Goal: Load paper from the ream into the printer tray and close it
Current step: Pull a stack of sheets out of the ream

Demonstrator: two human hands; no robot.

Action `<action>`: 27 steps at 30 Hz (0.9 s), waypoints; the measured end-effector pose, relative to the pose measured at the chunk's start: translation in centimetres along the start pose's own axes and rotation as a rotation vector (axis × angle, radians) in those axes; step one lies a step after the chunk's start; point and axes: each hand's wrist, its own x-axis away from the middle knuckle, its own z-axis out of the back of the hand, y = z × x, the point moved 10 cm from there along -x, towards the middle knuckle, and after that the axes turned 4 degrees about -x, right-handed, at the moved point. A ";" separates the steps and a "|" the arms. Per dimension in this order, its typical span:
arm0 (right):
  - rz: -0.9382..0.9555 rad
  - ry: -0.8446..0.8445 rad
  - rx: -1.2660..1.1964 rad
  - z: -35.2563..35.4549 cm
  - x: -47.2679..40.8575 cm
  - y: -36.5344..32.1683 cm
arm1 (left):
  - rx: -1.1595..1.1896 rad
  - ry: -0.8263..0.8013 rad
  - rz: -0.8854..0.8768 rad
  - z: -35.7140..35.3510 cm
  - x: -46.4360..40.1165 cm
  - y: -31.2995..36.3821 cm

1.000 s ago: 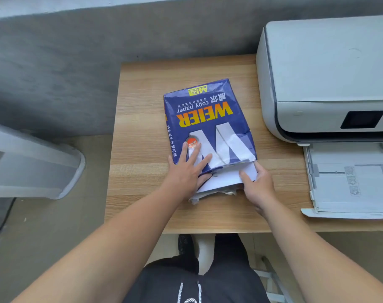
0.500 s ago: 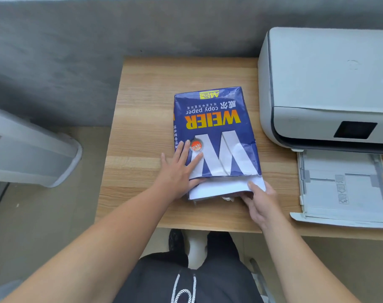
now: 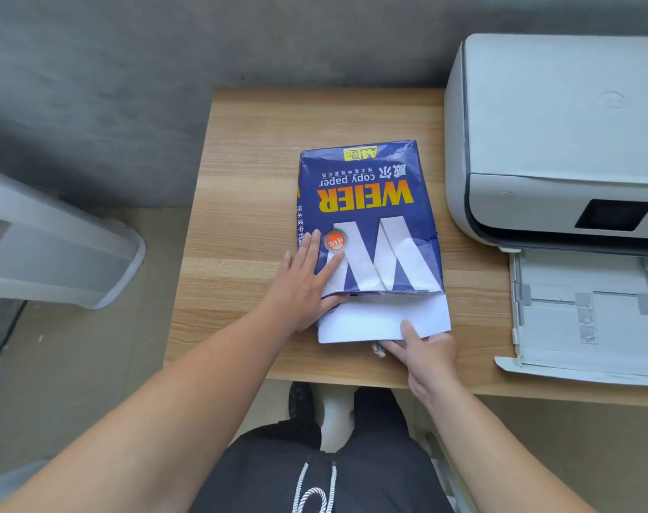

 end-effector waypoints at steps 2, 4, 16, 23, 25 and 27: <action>-0.008 -0.017 -0.003 0.6 1.3 0.6 | -0.007 0.001 0.000 0.0 0.1 -0.1; -0.010 -0.022 -0.020 1.5 2.9 1.2 | -0.019 0.003 -0.007 0.1 0.1 -0.2; 0.070 -0.014 0.407 8.0 4.1 1.2 | -0.129 -0.021 -0.030 0.2 2.5 0.9; 0.405 -0.072 0.758 3.3 2.6 -4.5 | 0.327 0.254 0.093 1.0 9.1 3.3; 0.451 -0.047 0.753 2.7 2.9 -4.7 | 0.553 0.213 0.314 0.1 10.7 2.2; 0.473 -0.019 0.753 2.5 3.0 -4.7 | 0.722 0.185 0.489 -0.9 11.8 1.5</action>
